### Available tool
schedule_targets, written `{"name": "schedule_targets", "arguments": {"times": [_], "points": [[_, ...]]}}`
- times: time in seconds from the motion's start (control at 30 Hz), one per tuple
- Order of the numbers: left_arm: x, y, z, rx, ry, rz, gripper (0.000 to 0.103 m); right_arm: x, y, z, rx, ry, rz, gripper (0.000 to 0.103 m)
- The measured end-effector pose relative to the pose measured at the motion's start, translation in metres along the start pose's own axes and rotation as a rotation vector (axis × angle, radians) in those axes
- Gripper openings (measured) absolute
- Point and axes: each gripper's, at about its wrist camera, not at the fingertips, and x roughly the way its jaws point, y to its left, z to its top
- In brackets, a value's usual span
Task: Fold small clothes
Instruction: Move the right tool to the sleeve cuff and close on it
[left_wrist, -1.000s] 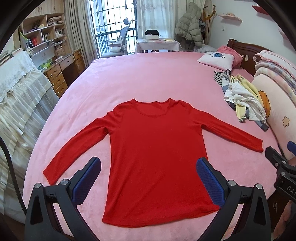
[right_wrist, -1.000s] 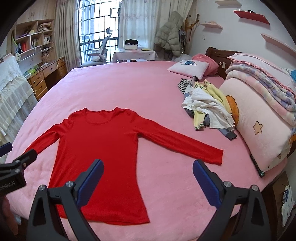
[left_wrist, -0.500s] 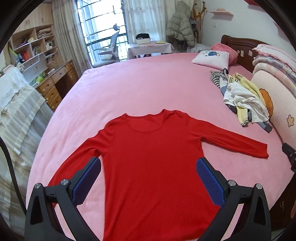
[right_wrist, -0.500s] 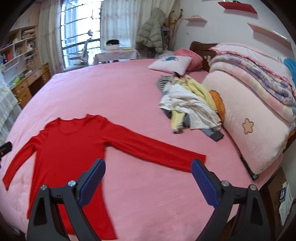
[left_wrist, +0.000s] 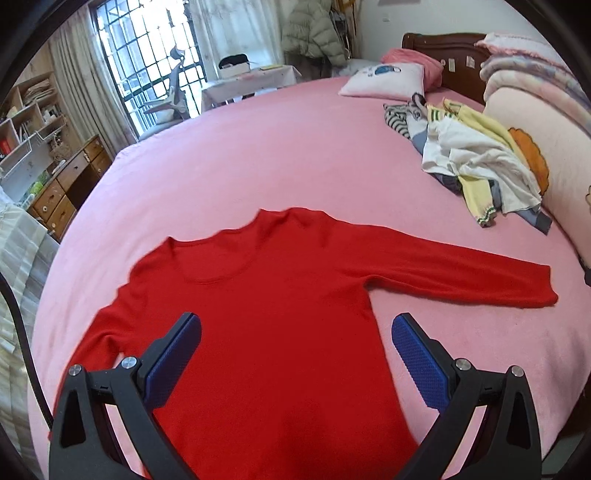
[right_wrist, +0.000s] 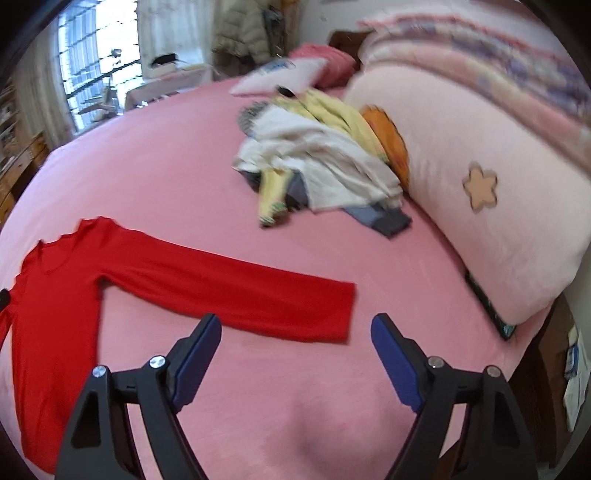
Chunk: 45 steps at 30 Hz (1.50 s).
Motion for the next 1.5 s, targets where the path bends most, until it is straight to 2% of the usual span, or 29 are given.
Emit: {"name": "schedule_targets", "arguments": {"times": [0.23,0.37,0.53,0.73,0.87,1.0,1.17,1.3,1.5], "points": [[0.051,-0.037,0.004,0.029,0.037,0.010,0.102,0.068,-0.036,-0.011,0.054,0.102,0.019,0.082],[0.072,-0.052,0.000,0.043,0.057,0.019,0.102,0.101,-0.052,-0.016,0.090,0.148,0.030,0.074],[0.092,-0.056,-0.007,0.032,0.094,0.023,0.102,0.133,-0.067,-0.022,0.135,0.197,0.064,0.069],[0.106,-0.051,-0.005,-0.005,0.109,0.070,0.102,0.158,-0.069,-0.024,0.141,0.225,0.084,0.064],[0.115,-0.050,-0.006,0.001,0.128,0.112,0.102,0.164,-0.066,-0.023,0.144,0.217,0.087,0.061],[0.126,-0.050,-0.008,-0.011,0.159,0.127,0.102,0.169,-0.060,-0.020,0.122,0.213,0.114,0.038],[0.135,-0.055,-0.008,-0.015,0.177,0.121,0.102,0.168,-0.051,-0.017,0.075,0.212,0.098,0.020],[0.136,-0.059,-0.008,-0.008,0.175,0.127,0.102,0.164,-0.048,-0.016,0.052,0.202,0.082,0.013],[0.133,-0.054,-0.008,-0.026,0.170,0.127,0.102,0.145,-0.041,-0.011,0.029,0.157,0.065,0.009]]}}
